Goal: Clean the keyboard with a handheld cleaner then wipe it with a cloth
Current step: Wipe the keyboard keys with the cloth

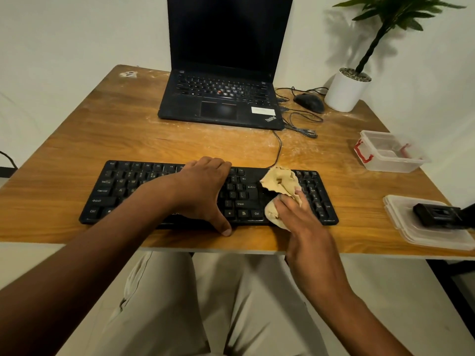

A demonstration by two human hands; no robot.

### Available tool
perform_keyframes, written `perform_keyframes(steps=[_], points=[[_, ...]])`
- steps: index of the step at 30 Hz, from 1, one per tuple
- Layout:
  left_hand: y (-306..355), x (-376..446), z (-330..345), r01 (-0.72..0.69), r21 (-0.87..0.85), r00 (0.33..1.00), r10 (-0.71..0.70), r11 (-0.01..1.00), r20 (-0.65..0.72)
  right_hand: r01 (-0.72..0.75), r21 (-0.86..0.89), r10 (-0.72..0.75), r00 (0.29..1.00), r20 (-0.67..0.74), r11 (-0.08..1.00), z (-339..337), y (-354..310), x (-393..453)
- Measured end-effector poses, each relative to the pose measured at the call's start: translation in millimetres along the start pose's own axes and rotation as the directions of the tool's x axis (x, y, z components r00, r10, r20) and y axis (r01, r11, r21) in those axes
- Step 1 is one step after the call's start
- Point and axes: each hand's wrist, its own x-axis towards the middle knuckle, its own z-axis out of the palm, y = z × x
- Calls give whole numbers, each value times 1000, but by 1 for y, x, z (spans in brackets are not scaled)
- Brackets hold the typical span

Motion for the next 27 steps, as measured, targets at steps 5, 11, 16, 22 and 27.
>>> perform_keyframes(steps=[5, 11, 16, 22, 27], points=[[1, 0, 0, 5, -2, 1000, -5, 1000, 2, -39, 51, 43, 996, -84, 998, 10, 3, 18], [-1, 1, 1, 5, -9, 1000, -5, 1000, 0, 181, 11, -181, 983, -9, 983, 10, 15, -7], [-1, 1, 1, 3, -6, 1000, -3, 1000, 1, 15, -35, -18, 995, -95, 999, 5, 29, 8], [0, 1, 0, 16, -2, 1000, -16, 1000, 2, 208, -26, -209, 978, -26, 978, 12, 20, -3], [0, 1, 0, 14, -10, 1000, -14, 1000, 8, 92, -28, -94, 992, -79, 995, 5, 33, 5]])
